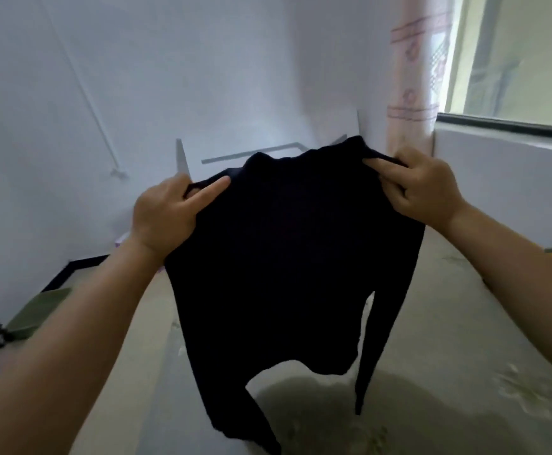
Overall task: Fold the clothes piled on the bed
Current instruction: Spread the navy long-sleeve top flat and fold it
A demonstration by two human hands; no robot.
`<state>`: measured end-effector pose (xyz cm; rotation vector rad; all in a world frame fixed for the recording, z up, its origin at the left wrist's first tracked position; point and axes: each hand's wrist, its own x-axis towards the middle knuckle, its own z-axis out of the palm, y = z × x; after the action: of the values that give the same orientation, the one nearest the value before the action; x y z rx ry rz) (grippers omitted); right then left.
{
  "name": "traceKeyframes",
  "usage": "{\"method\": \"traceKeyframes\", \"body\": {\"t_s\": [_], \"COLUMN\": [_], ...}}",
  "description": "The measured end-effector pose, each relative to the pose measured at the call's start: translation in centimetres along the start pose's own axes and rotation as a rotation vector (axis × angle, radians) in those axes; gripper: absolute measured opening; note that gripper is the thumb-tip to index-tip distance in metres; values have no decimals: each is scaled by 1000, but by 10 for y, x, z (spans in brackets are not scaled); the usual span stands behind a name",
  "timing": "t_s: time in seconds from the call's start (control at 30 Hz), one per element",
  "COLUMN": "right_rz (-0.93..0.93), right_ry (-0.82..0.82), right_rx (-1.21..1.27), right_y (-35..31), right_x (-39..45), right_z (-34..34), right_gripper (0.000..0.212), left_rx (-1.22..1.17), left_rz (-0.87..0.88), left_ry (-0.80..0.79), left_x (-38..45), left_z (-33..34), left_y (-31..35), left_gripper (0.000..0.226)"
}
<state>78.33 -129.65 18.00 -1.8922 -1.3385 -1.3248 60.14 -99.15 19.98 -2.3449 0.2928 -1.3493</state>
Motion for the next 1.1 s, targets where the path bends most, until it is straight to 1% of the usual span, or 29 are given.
{"method": "traceKeyframes", "body": {"t_s": [0.1, 0.13, 0.17, 0.23, 0.3, 0.4, 0.47, 0.57, 0.67, 0.73, 0.8, 0.83, 0.9, 0.97, 1.1], "right_rz": [-41, -54, -65, -94, -129, -209, -258, -281, -193, -206, -219, -206, -189, -172, -82], "right_ry": [50, 44, 20, -64, -203, -409, -486, -599, -829, -969, -1105, -1163, -1243, -1311, -1406], "right_rx": [31, 26, 27, 40, 15, -38, -47, -61, -36, -69, -145, -144, -161, -176, -203], "right_y": [-3, -5, -8, -11, -11, -9, -12, -18, -32, -38, -42, -44, -45, -47, -46], "right_x": [7, 10, 12, 14, 13, 0, -10, -29, -52, -71, -90, -98, -115, -127, -155], "right_z": [-32, -40, -46, -50, -43, -13, 12, 61, 109, 147, 188, 210, 249, 277, 333], "right_gripper": [29, 31, 33, 39, 49, 64, 73, 86, 92, 94, 95, 95, 96, 95, 91], "left_rx": [122, 158, 186, 231, 261, 246, 217, 161, 76, 55, 31, 6, -49, -111, -224], "left_rz": [36, 33, 24, -4, -34, -62, -88, -150, -210, -239, -250, -266, -286, -278, -258], "left_ry": [46, 38, 13, -56, -139, -261, -348, -480, -576, -647, -723, -769, -854, -911, -980], "left_x": [3, 5, 6, 4, -6, -28, -46, -87, -139, -173, -204, -219, -244, -263, -291], "left_z": [-37, -47, -54, -65, -66, -53, -40, -9, 31, 61, 95, 114, 151, 185, 253], "left_y": [10, 11, 13, 14, 15, 20, 22, 19, 18, 18, 14, 10, 4, -2, -11], "left_gripper": [25, 26, 33, 48, 57, 66, 76, 83, 85, 82, 71, 72, 75, 71, 72]}}
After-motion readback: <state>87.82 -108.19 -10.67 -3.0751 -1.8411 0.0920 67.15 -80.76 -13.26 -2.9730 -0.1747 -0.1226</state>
